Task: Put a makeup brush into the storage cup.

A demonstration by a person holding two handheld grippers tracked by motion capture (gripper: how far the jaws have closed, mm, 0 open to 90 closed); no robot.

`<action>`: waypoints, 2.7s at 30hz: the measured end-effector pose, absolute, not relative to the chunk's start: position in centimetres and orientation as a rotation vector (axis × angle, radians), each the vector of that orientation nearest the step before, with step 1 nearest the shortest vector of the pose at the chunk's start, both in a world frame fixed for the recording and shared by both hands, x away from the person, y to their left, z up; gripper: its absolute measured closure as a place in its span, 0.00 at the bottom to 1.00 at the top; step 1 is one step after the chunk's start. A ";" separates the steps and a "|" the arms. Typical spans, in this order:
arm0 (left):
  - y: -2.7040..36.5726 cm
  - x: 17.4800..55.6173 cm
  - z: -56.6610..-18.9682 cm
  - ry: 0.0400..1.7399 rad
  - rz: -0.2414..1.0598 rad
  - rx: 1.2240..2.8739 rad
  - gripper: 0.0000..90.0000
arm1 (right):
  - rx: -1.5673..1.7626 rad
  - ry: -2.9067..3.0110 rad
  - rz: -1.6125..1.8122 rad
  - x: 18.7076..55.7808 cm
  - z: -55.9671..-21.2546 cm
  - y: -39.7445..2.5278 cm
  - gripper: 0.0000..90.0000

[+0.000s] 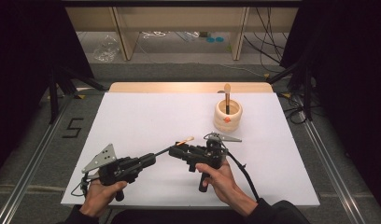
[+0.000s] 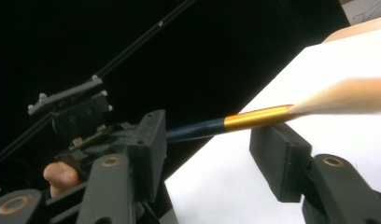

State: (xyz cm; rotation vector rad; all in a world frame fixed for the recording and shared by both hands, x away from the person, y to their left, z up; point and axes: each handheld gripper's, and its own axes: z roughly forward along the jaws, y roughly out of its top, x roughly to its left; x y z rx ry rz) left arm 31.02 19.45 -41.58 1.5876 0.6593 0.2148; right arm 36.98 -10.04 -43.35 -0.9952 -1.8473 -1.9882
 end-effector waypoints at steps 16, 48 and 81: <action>17.7 30.9 -42.9 0.674 0.157 1.650 0.94 | -0.936 -1.756 -2.043 36.8 -43.1 -10.3 0.89; 17.1 31.2 -43.5 0.641 0.134 1.731 0.78 | -0.839 -1.882 -2.062 36.5 -42.6 -10.2 0.93; 17.5 31.1 -43.6 0.685 0.184 1.789 0.65 | -0.781 -2.279 -2.060 36.9 -40.7 -11.7 0.93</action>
